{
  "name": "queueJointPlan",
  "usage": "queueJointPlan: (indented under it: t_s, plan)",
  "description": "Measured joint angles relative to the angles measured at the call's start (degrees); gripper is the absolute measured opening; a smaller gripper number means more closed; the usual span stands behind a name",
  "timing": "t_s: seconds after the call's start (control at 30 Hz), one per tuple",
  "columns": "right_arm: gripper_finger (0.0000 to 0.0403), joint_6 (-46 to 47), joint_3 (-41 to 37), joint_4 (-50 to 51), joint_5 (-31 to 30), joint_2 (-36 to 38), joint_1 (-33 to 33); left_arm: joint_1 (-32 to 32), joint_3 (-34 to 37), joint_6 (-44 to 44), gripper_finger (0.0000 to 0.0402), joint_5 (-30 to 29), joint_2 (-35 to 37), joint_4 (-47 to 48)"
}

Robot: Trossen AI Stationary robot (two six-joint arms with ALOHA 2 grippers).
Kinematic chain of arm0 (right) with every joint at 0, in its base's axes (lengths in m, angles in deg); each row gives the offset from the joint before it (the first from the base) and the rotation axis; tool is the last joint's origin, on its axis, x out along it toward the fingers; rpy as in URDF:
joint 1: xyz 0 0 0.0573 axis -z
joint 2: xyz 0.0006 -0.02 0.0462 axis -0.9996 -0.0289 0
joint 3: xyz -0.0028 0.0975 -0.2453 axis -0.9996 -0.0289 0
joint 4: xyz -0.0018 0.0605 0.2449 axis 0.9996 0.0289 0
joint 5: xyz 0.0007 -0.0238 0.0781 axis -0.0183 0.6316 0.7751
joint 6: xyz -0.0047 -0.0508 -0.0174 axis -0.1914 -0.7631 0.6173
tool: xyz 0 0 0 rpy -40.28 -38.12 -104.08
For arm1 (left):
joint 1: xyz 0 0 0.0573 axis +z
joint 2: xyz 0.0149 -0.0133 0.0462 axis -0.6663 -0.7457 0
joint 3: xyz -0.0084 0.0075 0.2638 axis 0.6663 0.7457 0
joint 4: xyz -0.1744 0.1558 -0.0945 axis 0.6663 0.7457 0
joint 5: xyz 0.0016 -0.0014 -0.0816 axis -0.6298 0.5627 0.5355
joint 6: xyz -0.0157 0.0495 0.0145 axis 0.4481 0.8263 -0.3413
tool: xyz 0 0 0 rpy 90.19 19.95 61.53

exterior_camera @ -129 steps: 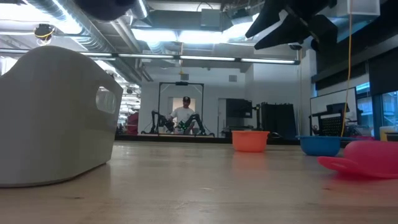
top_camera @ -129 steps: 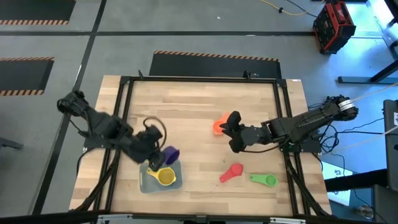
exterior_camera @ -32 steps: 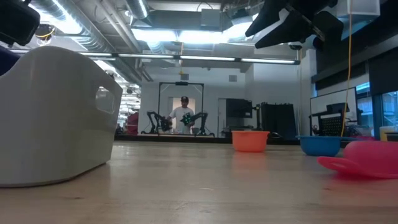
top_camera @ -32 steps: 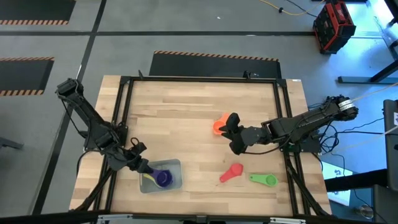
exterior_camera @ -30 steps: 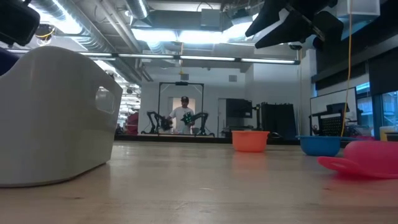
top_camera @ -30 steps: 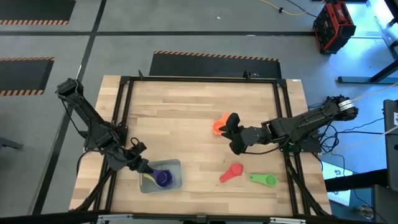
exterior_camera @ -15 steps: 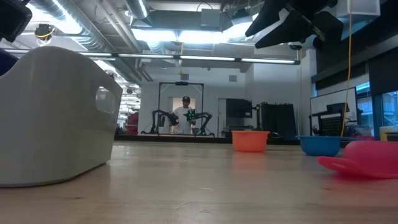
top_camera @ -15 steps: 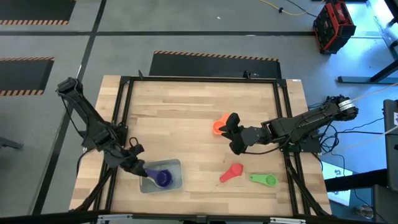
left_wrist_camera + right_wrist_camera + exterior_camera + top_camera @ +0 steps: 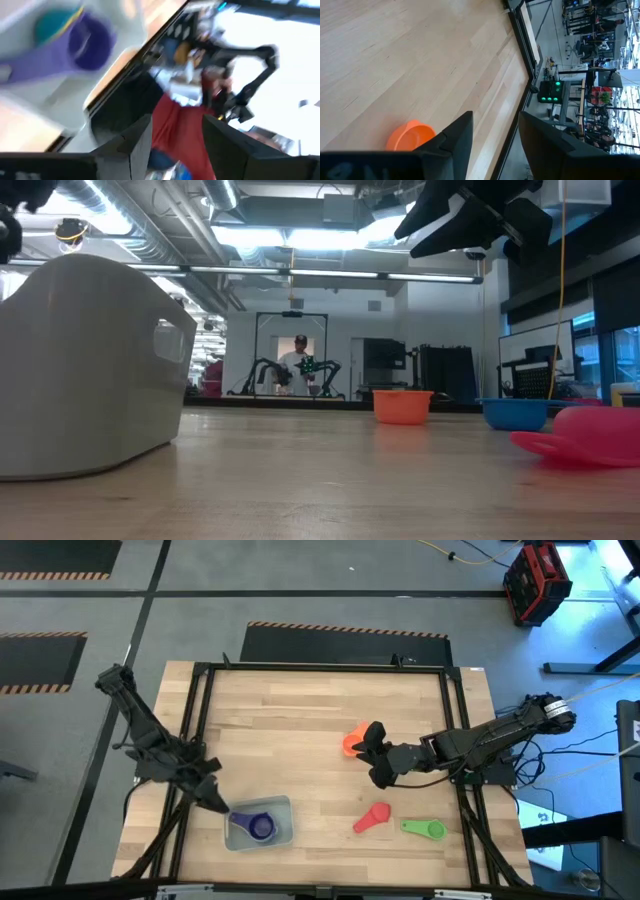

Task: Nest measuring cups in basket
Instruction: Stack the violet measuring cup on top of the yellow measuring cup in the gray bin, then stack the orange measuring cup on top of the violet measuring cup in the gray bin

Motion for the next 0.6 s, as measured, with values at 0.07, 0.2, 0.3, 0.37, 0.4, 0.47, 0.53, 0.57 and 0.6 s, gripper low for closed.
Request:
queueJointPlan:
  t_s: [0.07,0.2,0.3,0.37,0.4,0.47,0.53,0.57,0.6]
  plan:
    - [0.0163,0.05,0.0,0.0,0.0,0.0,0.01,0.59,0.0,3.07,0.0166,-4.24,1.05,0.02]
    - [0.0163,4.09,0.0,-0.01,-0.01,0.0,0.12,2.91,0.0,10.41,0.0166,-12.67,1.46,0.01]
    - [0.0163,9.35,0.0,0.03,-0.1,0.0,0.66,5.7,0.0,16.35,0.0166,-16.16,1.29,0.03]
    - [0.0163,12.77,0.0,0.04,-0.16,0.0,1.3,7.91,0.0,20.52,0.0166,-17.32,1.29,0.03]
    - [0.0163,15.2,0.0,0.04,-0.17,0.0,1.72,9.1,0.0,22.94,0.0166,-18.04,1.29,0.03]
    - [0.0163,20.74,0.0,0.05,-0.12,0.0,2.73,11.42,0.0,28.3,0.0166,-19.69,1.29,0.01]
    - [0.0163,27.88,0.0,0.06,-0.14,0.0,3.97,13.57,0.0,33.91,0.0166,-21.13,1.29,0.01]
    - [0.0163,31.78,0.0,0.15,-0.15,0.0,4.62,14.65,0.0,36.76,0.0166,-21.57,1.28,0.03]
    - [0.0163,36.01,0.0,0.46,-0.14,0.0,5.27,15.65,0.0,39.41,0.0166,-21.91,1.13,0.01]
